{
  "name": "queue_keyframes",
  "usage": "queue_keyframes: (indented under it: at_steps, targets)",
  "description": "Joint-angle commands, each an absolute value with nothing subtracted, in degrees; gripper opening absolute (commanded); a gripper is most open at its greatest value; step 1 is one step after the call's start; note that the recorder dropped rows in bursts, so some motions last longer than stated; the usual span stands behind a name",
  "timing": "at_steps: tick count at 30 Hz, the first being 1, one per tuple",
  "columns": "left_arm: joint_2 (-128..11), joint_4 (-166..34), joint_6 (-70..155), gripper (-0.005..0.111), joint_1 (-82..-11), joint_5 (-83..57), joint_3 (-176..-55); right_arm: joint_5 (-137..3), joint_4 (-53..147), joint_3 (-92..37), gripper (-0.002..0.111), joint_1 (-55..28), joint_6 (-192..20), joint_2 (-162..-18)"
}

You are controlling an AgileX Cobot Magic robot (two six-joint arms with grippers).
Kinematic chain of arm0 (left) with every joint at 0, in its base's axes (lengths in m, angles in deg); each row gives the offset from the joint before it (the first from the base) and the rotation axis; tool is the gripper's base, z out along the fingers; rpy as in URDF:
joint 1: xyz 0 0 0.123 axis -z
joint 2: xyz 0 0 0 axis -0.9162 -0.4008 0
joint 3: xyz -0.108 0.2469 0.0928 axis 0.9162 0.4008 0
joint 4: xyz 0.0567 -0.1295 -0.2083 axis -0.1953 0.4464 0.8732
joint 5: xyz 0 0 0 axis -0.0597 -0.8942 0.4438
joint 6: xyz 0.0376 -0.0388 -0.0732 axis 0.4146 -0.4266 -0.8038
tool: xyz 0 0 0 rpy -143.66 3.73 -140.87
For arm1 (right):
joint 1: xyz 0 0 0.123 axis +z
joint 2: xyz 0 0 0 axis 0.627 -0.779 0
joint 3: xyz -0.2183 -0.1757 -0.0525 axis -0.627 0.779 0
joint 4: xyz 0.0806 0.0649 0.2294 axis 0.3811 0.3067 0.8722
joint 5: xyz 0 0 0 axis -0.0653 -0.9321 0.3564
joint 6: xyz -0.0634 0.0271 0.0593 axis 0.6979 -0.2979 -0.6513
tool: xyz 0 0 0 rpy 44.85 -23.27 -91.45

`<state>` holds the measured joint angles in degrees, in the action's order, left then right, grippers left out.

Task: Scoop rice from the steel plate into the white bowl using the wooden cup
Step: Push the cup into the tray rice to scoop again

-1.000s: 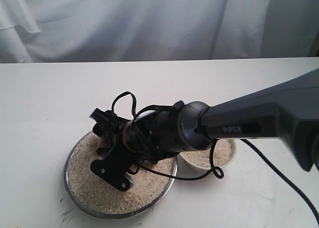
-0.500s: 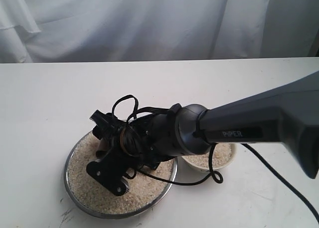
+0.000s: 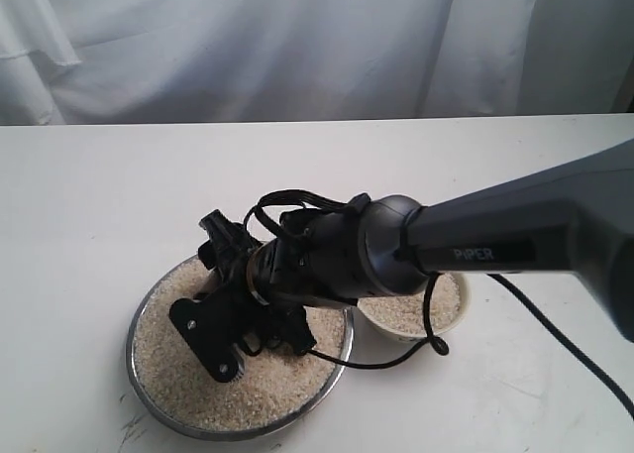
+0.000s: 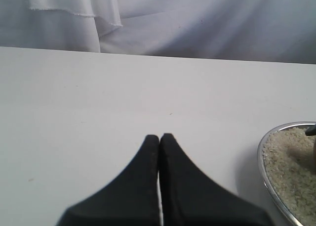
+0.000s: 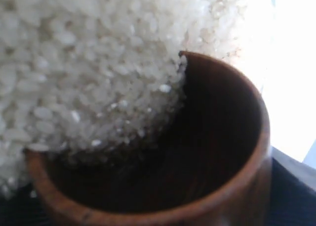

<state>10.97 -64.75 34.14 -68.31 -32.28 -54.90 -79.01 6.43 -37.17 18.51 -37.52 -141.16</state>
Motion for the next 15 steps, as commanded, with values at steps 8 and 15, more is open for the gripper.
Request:
queue_keyframes:
  at_steps: [8,15]
  targets:
    - [11.2,-64.8,34.1,0.000,-68.2,-31.5,-54.6,-88.1,35.6,-40.5,0.000,17.1,-15.5,-141.5]
    - [11.2,-64.8,34.1,0.000,-68.2,-31.5,-54.6,-88.5,44.7,-42.7,0.000,15.9,-11.1,-140.8]
